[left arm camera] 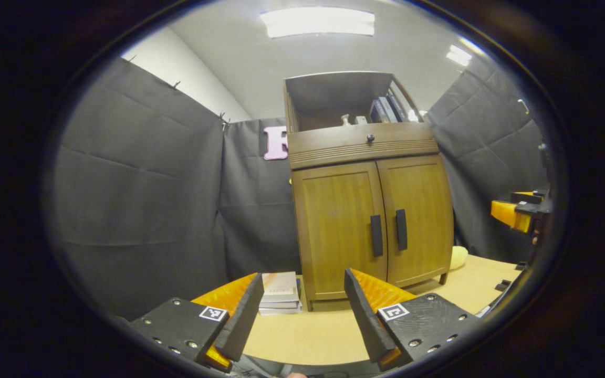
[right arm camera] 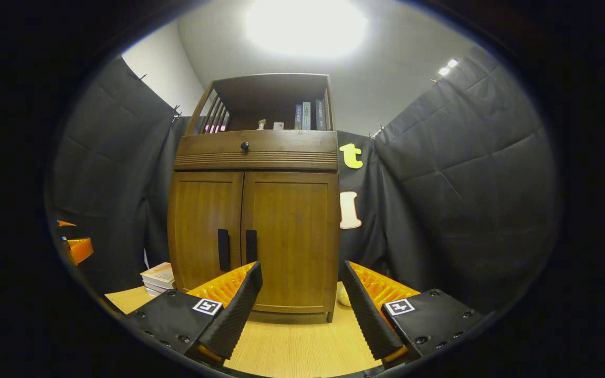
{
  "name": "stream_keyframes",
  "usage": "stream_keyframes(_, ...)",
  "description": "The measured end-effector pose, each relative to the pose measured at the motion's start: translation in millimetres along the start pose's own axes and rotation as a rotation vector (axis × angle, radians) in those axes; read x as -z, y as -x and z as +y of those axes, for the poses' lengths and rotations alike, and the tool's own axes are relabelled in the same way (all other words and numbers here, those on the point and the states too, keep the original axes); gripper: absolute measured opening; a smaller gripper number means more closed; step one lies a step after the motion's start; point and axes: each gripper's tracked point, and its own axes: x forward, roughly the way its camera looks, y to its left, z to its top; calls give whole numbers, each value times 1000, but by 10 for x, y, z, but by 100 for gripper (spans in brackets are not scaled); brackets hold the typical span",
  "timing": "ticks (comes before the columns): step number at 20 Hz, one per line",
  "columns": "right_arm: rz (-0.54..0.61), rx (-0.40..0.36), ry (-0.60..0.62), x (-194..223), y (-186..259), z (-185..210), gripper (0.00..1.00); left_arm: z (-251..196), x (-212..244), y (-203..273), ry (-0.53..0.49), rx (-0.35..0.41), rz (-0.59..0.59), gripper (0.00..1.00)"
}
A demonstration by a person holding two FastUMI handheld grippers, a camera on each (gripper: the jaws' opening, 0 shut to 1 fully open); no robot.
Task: Open the right door of the double-door shoe cabinet with the right hand, and open the left door with the left hand.
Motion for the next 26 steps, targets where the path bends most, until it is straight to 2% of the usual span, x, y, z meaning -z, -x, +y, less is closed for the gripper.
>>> stream_keyframes(13,-3,-78,-5,21,-1231,481,96,146,108,-305,-13,-78,33,89)
stream_keyframes(20,33,-138,-18,215,-1805,829,96,342,103,-756,-19,-105,42,89)
stream_keyframes(26,88,-178,-28,525,-2142,1112,97,429,94,-836,-25,-148,46,89)
